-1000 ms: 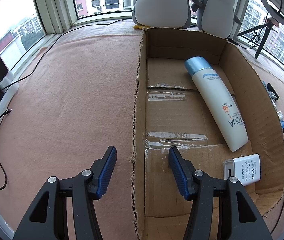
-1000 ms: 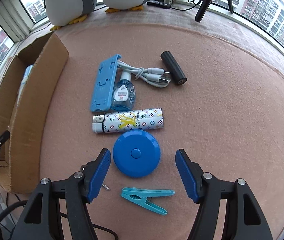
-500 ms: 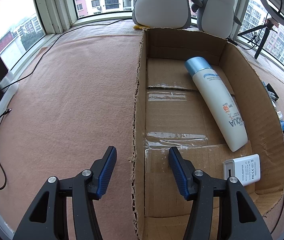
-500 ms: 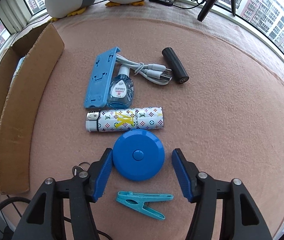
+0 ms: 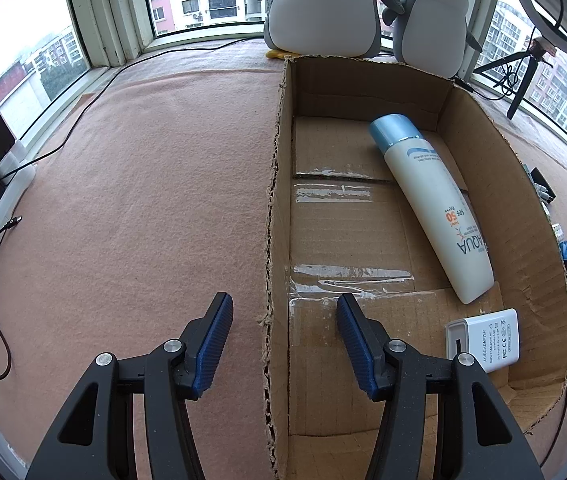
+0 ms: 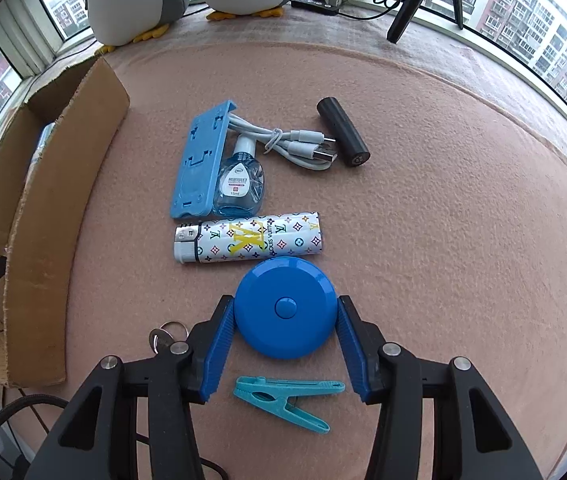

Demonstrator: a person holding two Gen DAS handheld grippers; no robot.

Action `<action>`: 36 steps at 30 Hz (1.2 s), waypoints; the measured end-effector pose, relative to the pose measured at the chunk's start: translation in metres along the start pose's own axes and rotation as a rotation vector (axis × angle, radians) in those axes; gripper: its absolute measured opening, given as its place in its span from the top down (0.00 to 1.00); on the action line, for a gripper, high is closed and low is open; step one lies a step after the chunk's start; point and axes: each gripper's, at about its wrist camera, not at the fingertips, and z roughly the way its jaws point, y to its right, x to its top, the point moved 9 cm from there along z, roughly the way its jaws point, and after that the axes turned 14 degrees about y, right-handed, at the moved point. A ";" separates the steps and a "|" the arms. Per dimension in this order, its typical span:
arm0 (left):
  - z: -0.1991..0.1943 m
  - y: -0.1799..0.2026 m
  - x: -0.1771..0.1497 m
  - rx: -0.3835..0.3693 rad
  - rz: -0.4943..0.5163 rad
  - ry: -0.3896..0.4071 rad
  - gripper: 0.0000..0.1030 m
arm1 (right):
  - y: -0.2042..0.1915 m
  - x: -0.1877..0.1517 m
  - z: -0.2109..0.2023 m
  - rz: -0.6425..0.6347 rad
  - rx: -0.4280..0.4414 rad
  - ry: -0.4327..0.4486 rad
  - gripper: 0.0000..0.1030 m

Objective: Organize rigid objects
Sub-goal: 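Grasp the blue tape measure with the right gripper and lift it, then carry the tape measure into the box and open the right gripper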

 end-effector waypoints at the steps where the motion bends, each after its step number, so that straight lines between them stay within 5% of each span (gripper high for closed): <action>1: 0.000 0.000 0.000 0.000 0.000 0.000 0.44 | 0.000 0.002 -0.004 0.002 0.002 0.008 0.55; 7: 0.000 0.000 0.000 -0.001 -0.001 0.000 0.44 | -0.014 0.024 -0.032 -0.006 0.032 0.085 0.55; 17: 0.000 0.000 0.000 -0.001 -0.001 0.002 0.44 | -0.093 0.064 -0.065 -0.110 0.163 0.186 0.55; 36: 0.000 -0.001 -0.001 -0.005 -0.011 0.003 0.44 | -0.218 0.071 -0.036 -0.211 0.353 0.143 0.55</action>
